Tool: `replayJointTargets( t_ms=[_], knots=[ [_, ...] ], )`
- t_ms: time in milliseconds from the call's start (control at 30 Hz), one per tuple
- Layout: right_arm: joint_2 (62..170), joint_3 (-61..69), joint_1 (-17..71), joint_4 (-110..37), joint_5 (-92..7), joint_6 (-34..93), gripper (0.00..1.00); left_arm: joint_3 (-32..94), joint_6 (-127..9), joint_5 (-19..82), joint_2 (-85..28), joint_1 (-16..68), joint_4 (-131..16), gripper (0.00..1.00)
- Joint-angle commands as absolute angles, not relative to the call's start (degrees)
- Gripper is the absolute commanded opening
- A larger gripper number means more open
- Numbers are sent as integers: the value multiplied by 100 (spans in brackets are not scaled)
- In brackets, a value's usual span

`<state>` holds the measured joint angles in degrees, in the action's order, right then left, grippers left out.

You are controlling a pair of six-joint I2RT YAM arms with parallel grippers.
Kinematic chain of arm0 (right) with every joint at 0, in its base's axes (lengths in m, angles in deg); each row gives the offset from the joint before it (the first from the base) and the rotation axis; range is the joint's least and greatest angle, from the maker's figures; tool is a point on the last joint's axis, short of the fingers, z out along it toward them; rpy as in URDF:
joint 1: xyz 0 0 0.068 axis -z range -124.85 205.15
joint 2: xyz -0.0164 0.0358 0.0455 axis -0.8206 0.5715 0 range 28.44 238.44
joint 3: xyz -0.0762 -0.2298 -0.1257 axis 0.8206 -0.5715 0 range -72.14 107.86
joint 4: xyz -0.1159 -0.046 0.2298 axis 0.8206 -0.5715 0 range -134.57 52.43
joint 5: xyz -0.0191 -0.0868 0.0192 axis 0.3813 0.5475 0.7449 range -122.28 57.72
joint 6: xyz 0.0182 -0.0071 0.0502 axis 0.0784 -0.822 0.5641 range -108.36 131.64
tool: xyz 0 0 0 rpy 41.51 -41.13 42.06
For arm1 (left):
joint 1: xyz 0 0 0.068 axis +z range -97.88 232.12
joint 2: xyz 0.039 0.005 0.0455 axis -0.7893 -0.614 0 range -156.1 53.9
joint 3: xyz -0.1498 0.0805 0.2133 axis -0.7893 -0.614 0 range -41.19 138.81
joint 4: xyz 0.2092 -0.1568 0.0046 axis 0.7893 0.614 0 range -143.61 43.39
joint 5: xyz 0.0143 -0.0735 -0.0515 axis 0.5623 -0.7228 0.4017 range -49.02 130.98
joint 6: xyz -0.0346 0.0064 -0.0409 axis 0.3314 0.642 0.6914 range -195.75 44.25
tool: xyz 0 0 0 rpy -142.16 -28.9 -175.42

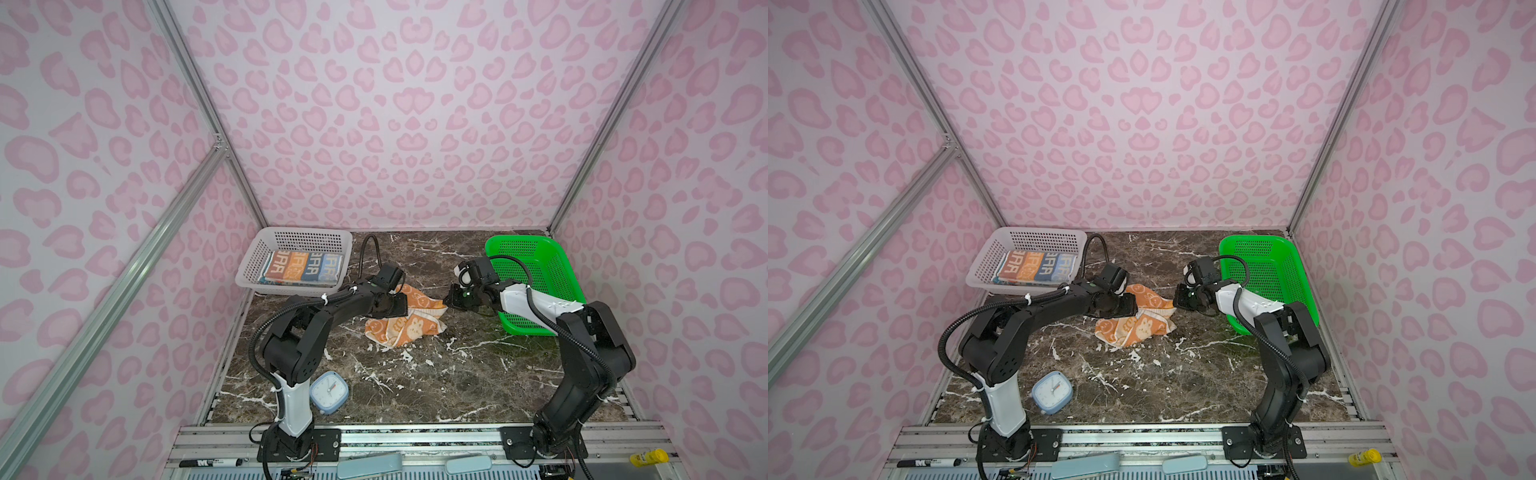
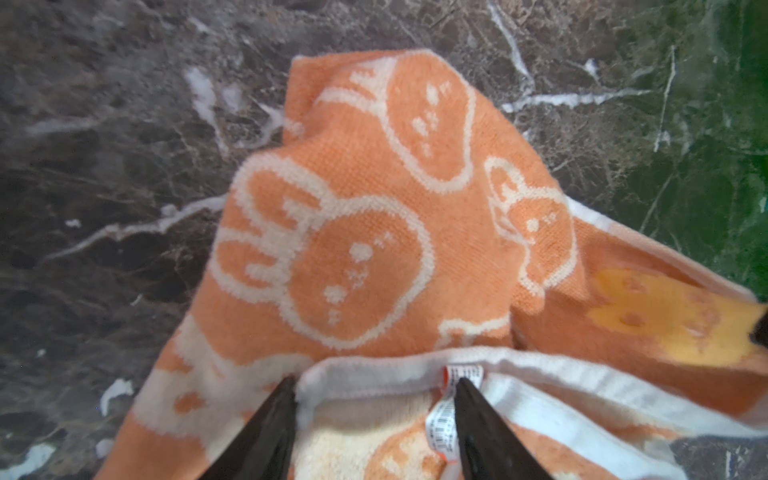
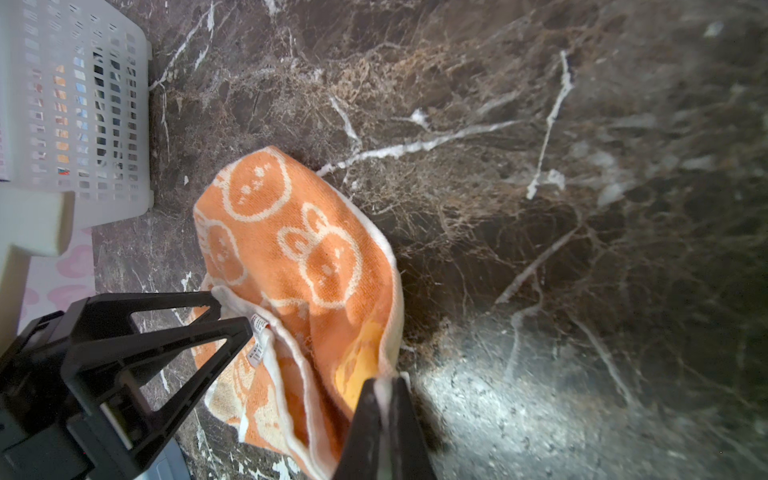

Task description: Fold and stack the towels

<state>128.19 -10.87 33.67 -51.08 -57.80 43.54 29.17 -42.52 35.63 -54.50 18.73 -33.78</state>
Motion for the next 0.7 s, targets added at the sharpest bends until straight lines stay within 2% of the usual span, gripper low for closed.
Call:
replayJointTargets(
  t_ms=[0,100,233,467,500,633,667],
  knots=[
    [12877,-1115,3369,-5076,-5775,4346,0,2947,-4244,3469,-5467,1872,-3454,56],
    [12865,-1132,3370,-5075,-5785,4339,0,2977,-4244,3439,-5593,1872,-3454,48],
    [12807,-1206,3408,-5085,-5761,4301,0,2993,-4253,3439,-5688,1872,-3463,42],
    [12785,-1275,3449,-5027,-5810,4319,0,3088,-4323,3634,-5858,1872,-3345,44],
    [12789,-1281,3449,-5022,-5812,4319,0,3102,-4345,3670,-5875,1872,-3324,42],
    [12785,-1296,3453,-5015,-5802,4323,0,3130,-4377,3652,-5960,1872,-3321,13],
    [12785,-1301,3445,-5007,-5807,4319,0,3124,-4368,3671,-5973,1871,-3317,12]
  ],
)
